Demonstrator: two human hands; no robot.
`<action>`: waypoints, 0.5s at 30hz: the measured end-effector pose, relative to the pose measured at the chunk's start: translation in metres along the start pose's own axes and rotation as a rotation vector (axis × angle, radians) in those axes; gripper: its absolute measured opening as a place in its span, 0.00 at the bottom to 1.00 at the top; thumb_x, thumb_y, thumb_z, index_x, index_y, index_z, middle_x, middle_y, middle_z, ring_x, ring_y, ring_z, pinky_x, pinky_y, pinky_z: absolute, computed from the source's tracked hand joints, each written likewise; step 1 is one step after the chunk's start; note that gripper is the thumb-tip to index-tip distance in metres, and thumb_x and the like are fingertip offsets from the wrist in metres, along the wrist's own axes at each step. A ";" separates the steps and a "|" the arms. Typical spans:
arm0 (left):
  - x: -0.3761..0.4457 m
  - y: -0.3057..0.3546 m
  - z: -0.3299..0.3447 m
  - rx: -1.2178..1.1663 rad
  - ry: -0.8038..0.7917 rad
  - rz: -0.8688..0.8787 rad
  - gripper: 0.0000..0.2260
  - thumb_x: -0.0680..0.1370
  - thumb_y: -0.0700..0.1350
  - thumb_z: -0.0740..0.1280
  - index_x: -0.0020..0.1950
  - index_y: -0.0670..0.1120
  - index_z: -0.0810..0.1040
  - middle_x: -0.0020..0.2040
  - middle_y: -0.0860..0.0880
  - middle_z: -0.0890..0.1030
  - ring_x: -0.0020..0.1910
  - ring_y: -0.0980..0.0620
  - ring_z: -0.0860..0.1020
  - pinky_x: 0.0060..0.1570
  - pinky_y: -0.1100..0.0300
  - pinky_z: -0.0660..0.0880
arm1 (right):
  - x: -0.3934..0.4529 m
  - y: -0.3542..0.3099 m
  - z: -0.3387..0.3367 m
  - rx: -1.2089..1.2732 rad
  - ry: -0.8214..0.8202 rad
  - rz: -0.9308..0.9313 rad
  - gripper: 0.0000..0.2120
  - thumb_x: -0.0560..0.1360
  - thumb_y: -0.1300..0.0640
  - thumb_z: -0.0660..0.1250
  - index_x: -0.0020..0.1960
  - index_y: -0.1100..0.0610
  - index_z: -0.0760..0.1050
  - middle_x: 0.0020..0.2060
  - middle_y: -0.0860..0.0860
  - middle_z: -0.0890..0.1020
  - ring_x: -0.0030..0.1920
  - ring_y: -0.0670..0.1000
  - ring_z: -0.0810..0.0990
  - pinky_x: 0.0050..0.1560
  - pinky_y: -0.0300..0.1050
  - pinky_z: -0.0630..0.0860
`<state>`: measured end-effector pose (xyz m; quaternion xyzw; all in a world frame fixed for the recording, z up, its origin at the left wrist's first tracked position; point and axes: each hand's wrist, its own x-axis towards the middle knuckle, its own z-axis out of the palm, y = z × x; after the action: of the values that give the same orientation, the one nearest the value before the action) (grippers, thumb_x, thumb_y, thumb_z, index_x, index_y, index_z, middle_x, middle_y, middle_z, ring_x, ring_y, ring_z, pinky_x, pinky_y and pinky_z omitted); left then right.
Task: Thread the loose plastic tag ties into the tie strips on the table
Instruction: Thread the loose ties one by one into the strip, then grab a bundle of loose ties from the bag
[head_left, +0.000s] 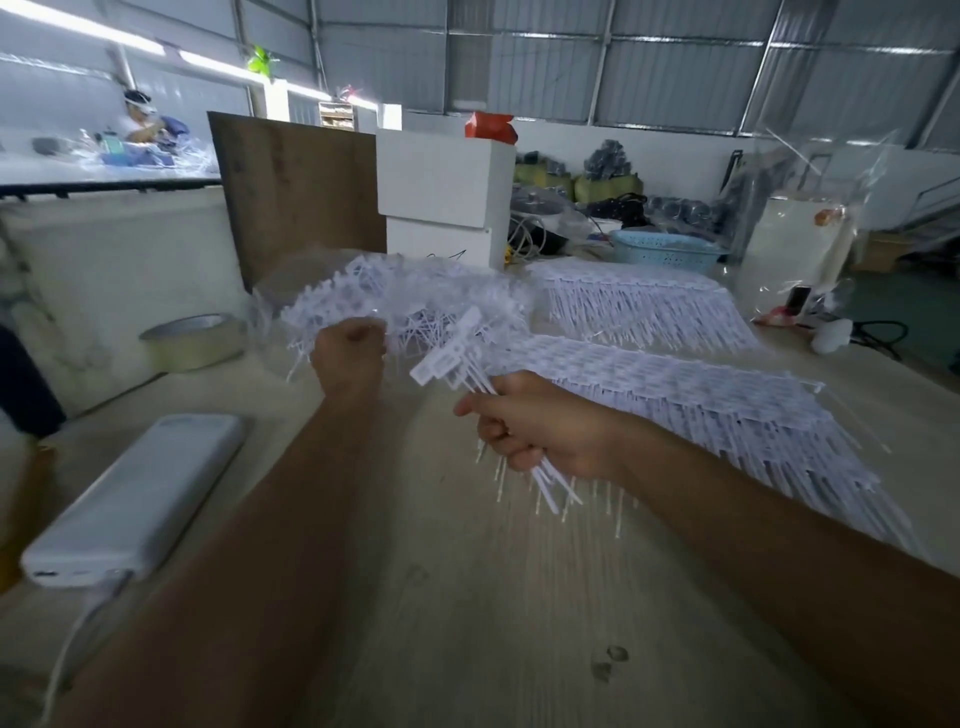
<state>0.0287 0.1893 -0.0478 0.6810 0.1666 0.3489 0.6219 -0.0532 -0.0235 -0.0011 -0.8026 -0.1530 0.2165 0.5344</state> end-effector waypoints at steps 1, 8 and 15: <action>0.002 0.002 -0.001 0.008 0.042 0.034 0.08 0.75 0.38 0.69 0.51 0.44 0.86 0.45 0.40 0.86 0.44 0.42 0.84 0.50 0.47 0.81 | 0.012 -0.003 0.006 0.007 -0.009 0.021 0.11 0.84 0.59 0.60 0.63 0.64 0.72 0.31 0.50 0.67 0.24 0.44 0.61 0.22 0.36 0.56; 0.012 0.035 -0.008 0.199 0.146 0.394 0.09 0.76 0.40 0.66 0.40 0.39 0.84 0.35 0.44 0.83 0.36 0.49 0.79 0.42 0.56 0.73 | 0.089 -0.031 0.034 0.219 -0.090 0.136 0.08 0.84 0.64 0.55 0.46 0.58 0.67 0.25 0.49 0.63 0.19 0.42 0.57 0.17 0.33 0.52; 0.016 0.064 0.004 0.074 0.130 0.405 0.08 0.78 0.39 0.66 0.47 0.42 0.85 0.40 0.53 0.83 0.37 0.59 0.76 0.41 0.76 0.67 | 0.165 -0.073 0.054 0.309 0.096 -0.007 0.17 0.82 0.69 0.51 0.35 0.58 0.64 0.28 0.53 0.66 0.30 0.51 0.69 0.30 0.41 0.62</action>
<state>0.0298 0.1859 0.0179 0.6989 0.0789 0.5036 0.5017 0.0597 0.1255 0.0183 -0.7197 -0.0950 0.1967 0.6590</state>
